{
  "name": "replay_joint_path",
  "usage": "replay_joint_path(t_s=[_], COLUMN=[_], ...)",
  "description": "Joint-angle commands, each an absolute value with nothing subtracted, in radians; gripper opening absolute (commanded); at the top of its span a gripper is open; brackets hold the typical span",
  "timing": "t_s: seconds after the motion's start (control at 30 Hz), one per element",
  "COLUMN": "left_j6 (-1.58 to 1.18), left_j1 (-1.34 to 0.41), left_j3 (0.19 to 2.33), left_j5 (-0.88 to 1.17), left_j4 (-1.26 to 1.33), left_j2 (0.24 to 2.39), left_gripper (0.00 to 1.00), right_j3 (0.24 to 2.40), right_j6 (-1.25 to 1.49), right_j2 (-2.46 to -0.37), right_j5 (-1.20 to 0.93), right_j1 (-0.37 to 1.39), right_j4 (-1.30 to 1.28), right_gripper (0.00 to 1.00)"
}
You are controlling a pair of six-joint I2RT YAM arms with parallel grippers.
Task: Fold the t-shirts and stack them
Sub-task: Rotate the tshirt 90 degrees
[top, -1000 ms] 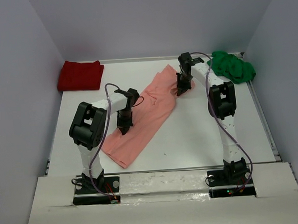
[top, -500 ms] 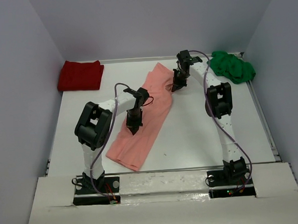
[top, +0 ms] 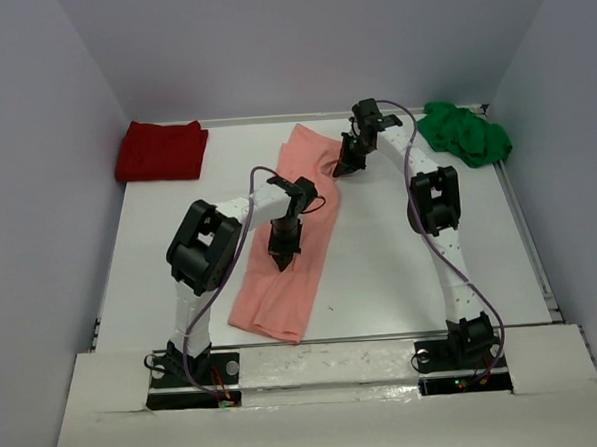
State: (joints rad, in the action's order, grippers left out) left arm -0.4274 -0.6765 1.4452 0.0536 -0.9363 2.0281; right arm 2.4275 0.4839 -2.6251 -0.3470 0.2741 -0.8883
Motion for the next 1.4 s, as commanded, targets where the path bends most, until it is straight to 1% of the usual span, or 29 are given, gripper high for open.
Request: replay_joint_path(t_s=[0.0, 0.23, 0.47, 0.67, 0.8, 1.07, 1.27, 1.37], left_j6=[-0.420, -0.425, -0.426, -0.420, -0.422, -0.425, -0.425, -0.426], left_j1=[-0.684, -0.693, -0.730, -0.761, -0.767, -0.769, -0.769, -0.769], left_j3=[1.479, 1.509, 1.621, 1.680, 1.661, 1.618, 1.592, 1.566], left_j5=[0.084, 0.101, 0.127, 0.133, 0.132, 0.118, 0.121, 0.118], left_j4=[-0.956, -0.959, -0.986, -1.009, -1.009, -1.008, -1.003, -0.999], left_j2=[2.039, 2.049, 2.112, 2.152, 2.146, 2.117, 2.109, 2.097], left_gripper=[0.00, 0.00, 0.00, 0.00, 0.00, 0.00, 0.00, 0.00], right_j3=[2.463, 2.480, 2.476, 2.471, 2.514, 2.516, 2.502, 2.508], right_j6=[0.500, 0.528, 0.545, 0.534, 0.488, 0.370, 0.338, 0.316], right_j2=[-2.689, -2.717, -2.721, -2.720, -2.735, -2.732, -2.734, -2.737], right_j5=[-0.359, -0.411, -0.449, -0.442, -0.425, -0.387, -0.316, -0.252], right_j1=[0.276, 0.276, 0.285, 0.285, 0.285, 0.285, 0.285, 0.285], right_j4=[-0.835, -0.795, -0.743, -0.669, -0.650, -0.598, -0.542, -0.491], right_gripper=[0.00, 0.00, 0.00, 0.00, 0.00, 0.01, 0.03, 0.05])
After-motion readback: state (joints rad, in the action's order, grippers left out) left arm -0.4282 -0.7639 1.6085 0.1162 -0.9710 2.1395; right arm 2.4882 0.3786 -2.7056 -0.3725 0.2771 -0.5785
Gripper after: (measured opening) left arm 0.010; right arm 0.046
